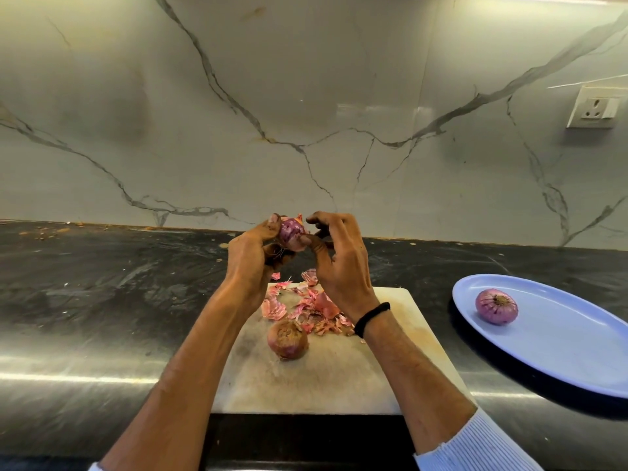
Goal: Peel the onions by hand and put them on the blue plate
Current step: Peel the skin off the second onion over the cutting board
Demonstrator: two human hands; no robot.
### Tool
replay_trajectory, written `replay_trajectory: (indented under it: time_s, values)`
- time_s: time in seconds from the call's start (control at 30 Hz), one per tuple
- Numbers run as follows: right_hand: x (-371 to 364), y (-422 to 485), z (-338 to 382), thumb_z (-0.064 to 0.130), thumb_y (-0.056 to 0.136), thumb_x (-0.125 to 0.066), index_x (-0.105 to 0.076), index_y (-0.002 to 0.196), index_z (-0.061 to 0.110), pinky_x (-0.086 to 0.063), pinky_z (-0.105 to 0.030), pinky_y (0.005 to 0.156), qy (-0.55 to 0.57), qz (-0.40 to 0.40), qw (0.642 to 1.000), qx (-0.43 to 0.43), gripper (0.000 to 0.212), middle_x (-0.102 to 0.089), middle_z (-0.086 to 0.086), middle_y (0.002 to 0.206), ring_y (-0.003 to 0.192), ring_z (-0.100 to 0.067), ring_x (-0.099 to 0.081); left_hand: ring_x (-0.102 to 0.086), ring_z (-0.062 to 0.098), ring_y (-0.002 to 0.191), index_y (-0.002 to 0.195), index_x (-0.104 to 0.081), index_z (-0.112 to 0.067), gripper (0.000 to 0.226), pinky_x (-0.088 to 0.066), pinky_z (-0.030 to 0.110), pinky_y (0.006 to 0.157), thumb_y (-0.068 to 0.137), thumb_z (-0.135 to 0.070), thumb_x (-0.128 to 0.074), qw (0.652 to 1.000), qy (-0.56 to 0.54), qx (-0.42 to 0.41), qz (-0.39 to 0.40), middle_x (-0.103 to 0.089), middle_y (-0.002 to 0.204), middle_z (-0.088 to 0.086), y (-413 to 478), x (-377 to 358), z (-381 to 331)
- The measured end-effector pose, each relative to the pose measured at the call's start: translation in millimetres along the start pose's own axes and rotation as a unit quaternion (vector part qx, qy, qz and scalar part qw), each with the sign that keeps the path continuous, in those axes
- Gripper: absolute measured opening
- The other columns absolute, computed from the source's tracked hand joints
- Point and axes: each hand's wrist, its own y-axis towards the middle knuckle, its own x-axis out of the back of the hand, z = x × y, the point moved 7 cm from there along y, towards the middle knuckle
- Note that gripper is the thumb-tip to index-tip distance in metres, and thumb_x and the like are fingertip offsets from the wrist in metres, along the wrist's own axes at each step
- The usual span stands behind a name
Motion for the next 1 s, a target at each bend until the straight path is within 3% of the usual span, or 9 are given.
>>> replay_trajectory:
  time_s: [0.1,0.3,0.43,0.6,0.73,1.0]
  values:
    - [2.4,0.4,1.2,-0.004,0.092,-0.063,-0.064,0.115,0.004,-0.047,-0.011,0.084,-0.023,-0.011,1.0,0.007,0.024,-0.052,-0.011,0.112,0.099,-0.018,-0.055,-0.066,0.029,0.102,0.107,-0.069,-0.01,0.024,-0.055,0.026,0.067,0.101,-0.026,-0.053,1.0,0.009,0.005,0.006,-0.07,0.11,0.018,0.9,-0.6,1.9]
    - [2.9,-0.4,1.5,-0.009,0.09,-0.06,-0.064,0.101,0.001,-0.042,-0.006,0.081,-0.048,-0.021,0.999,0.01,0.016,-0.05,-0.012,0.105,0.093,-0.014,-0.05,-0.068,0.028,0.102,0.111,-0.07,-0.005,0.033,-0.057,0.03,0.076,0.099,-0.032,-0.057,1.0,0.001,0.016,0.005,-0.072,0.11,0.018,2.4,-1.6,5.5]
    - [0.2,-0.7,2.8,-0.006,0.091,-0.059,-0.061,0.099,-0.001,-0.04,-0.004,0.079,-0.038,-0.013,0.999,0.015,0.01,-0.049,-0.013,0.103,0.092,-0.008,-0.043,-0.064,0.028,0.098,0.107,-0.069,-0.004,0.03,-0.056,0.034,0.08,0.098,-0.031,-0.059,0.999,-0.019,0.02,-0.037,-0.069,0.109,0.02,4.2,5.3,4.1]
    - [-5.7,-2.2,-1.2,0.0,0.085,-0.071,-0.054,0.126,0.008,-0.051,-0.014,0.081,-0.011,0.031,0.999,-0.009,0.045,-0.043,-0.007,0.117,0.097,-0.019,-0.055,-0.067,0.028,0.101,0.11,-0.07,-0.005,0.031,-0.059,0.03,0.075,0.094,-0.03,-0.065,0.999,-0.036,0.013,-0.036,-0.073,0.106,0.016,5.9,6.6,1.7]
    - [-7.1,-1.7,-0.8,0.013,0.088,-0.073,-0.052,0.126,0.015,-0.053,-0.022,0.082,-0.025,0.03,0.999,0.005,0.043,-0.042,-0.006,0.116,0.1,-0.019,-0.053,-0.07,0.028,0.101,0.112,-0.071,-0.002,0.035,-0.06,0.03,0.075,0.09,-0.029,-0.068,0.999,-0.041,0.011,-0.007,-0.075,0.105,0.016,3.6,1.2,3.1]
    - [-0.4,-1.1,4.5,-0.001,0.089,-0.07,-0.059,0.117,0.005,-0.044,-0.006,0.086,-0.035,0.003,0.999,0.027,0.03,-0.047,-0.008,0.112,0.095,-0.016,-0.055,-0.071,0.02,0.084,0.1,-0.073,-0.003,0.026,-0.059,0.028,0.069,0.091,-0.026,-0.067,0.999,-0.049,0.023,0.007,-0.076,0.096,0.015,2.6,-3.0,5.5]
